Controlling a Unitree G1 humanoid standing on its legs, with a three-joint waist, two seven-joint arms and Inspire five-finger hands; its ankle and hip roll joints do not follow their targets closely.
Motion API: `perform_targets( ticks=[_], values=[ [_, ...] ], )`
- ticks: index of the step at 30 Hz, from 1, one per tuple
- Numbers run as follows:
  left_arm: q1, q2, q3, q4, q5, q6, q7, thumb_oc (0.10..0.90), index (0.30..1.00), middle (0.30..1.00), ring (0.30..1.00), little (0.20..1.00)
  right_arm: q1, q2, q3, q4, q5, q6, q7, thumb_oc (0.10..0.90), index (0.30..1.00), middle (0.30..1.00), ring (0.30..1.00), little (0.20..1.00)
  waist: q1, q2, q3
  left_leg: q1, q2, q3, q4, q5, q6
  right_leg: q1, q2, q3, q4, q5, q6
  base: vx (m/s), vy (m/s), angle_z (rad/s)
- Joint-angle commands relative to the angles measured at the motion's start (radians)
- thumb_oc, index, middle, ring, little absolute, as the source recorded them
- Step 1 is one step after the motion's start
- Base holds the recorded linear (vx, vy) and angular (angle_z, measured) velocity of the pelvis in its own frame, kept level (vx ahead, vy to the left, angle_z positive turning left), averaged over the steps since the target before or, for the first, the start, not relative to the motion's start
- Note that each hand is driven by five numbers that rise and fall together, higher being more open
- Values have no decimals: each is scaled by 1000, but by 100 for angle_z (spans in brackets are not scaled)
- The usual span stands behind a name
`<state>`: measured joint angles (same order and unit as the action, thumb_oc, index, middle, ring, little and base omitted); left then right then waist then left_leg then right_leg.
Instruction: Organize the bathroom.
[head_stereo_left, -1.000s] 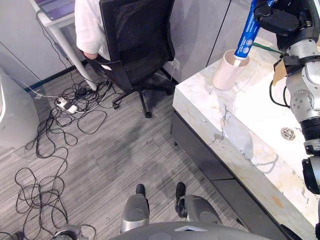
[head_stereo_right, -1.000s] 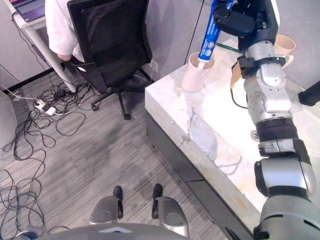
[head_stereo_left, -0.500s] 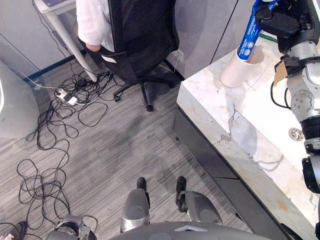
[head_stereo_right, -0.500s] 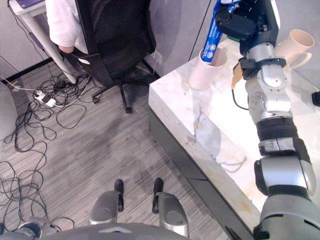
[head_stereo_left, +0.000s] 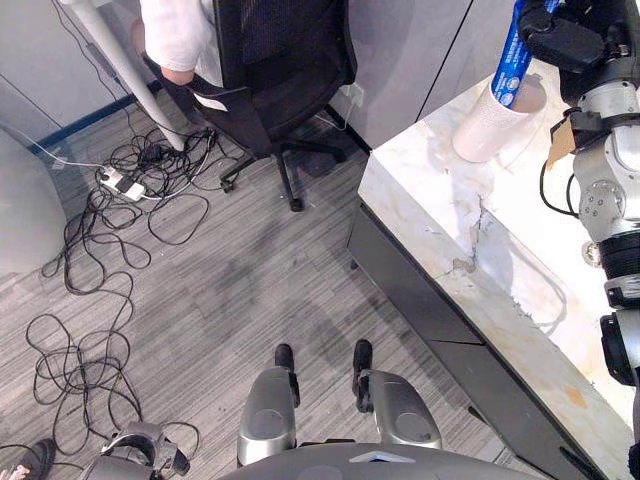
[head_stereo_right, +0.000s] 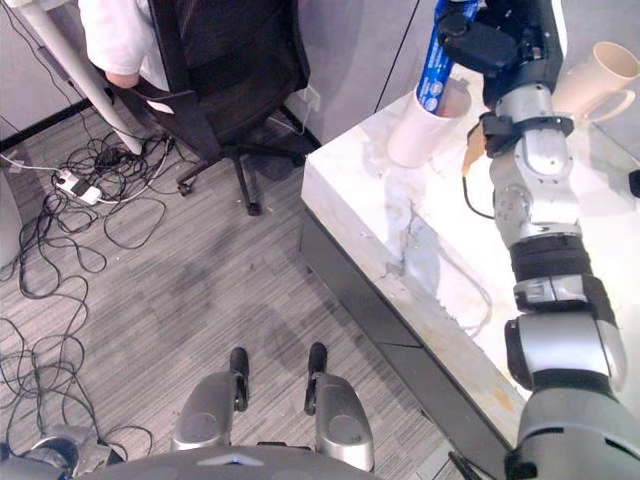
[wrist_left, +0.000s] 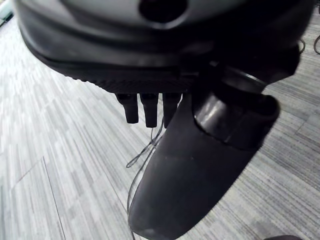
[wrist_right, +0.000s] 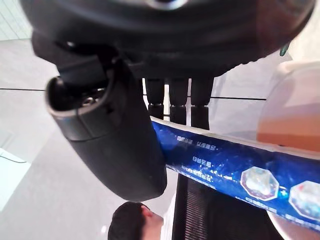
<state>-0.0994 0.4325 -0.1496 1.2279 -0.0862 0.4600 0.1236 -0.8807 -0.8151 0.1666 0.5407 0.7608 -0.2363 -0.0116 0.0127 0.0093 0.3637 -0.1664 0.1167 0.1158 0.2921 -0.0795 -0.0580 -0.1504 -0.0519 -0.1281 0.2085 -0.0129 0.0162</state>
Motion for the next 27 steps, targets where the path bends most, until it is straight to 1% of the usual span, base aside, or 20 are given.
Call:
perform_targets(
  ticks=[1,4,14,15,16,17,18,19,20,21,24,25,27],
  values=[
    [81,47,-69,75,-4,32,27,800,900,900,900,900,-111,-6,-57,-95,29,-142,11,400,300,300,300,300,20,18,-103,17,159,-75,17,97,-99,4,-11,64,-50,3,82,0,0,0],
    [85,42,-67,77,-1,22,26,800,900,900,900,900,-100,-4,-65,-91,31,-145,19,400,300,300,300,300,19,19,-104,16,158,-74,21,97,-100,6,-12,64,-54,4,81,0,0,0],
    [84,38,-68,78,2,26,19,800,900,900,900,900,-85,12,-69,-136,44,-141,45,403,305,305,305,305,12,21,-106,20,157,-65,17,101,-98,7,-11,71,-62,4,80,-7,7,-2],
    [84,39,-67,77,3,28,18,800,900,900,900,900,-78,15,-71,-150,40,-140,51,428,342,342,342,342,9,21,-106,20,157,-62,17,101,-98,5,-11,72,-61,4,80,0,0,0],
    [84,39,-66,73,3,31,13,800,900,900,900,900,-70,20,-73,-173,41,-136,43,521,481,481,481,481,6,22,-106,20,156,-61,16,103,-97,1,-11,75,-60,5,80,0,0,0],
    [83,39,-64,74,2,30,13,800,900,900,900,900,-65,22,-78,-184,44,-133,47,554,531,531,531,531,4,22,-105,19,156,-62,17,103,-98,1,-10,76,-60,4,80,0,0,0],
    [83,38,-62,74,3,28,12,800,900,900,900,900,-60,25,-85,-194,42,-129,49,577,566,566,566,566,3,22,-105,19,155,-62,18,103,-97,2,-10,78,-60,4,79,0,0,0],
    [84,36,-61,72,6,28,10,800,900,900,900,900,-56,28,-89,-205,39,-124,48,618,627,627,627,627,2,22,-104,18,154,-62,18,102,-97,2,-9,80,-61,4,79,0,0,0],
    [82,35,-62,68,4,32,10,800,900,900,900,900,-50,31,-92,-219,43,-119,46,722,782,782,782,782,0,22,-104,19,153,-61,16,101,-95,0,-8,82,-59,3,79,0,0,0],
    [80,33,-62,69,2,33,12,800,900,900,900,900,-47,34,-95,-228,49,-113,50,800,900,900,900,900,-2,23,-104,21,154,-60,14,100,-95,-1,-9,82,-57,2,80,0,0,0],
    [77,31,-63,70,5,36,8,800,900,900,900,900,-38,40,-101,-246,60,-100,71,800,900,900,900,900,-5,23,-104,22,154,-58,11,98,-95,-3,-8,83,-56,1,80,0,0,0],
    [80,28,-63,71,9,34,7,800,900,900,900,900,-26,50,-102,-272,67,-80,82,800,900,900,900,900,-8,21,-105,22,153,-57,12,98,-94,-3,-7,87,-55,0,79,0,0,0],
    [83,25,-63,70,10,28,8,800,900,900,900,900,-13,56,-104,-290,63,-71,87,800,900,900,900,900,-10,21,-105,24,152,-54,12,98,-92,-4,-5,89,-53,-1,78,0,0,0]
  ],
)
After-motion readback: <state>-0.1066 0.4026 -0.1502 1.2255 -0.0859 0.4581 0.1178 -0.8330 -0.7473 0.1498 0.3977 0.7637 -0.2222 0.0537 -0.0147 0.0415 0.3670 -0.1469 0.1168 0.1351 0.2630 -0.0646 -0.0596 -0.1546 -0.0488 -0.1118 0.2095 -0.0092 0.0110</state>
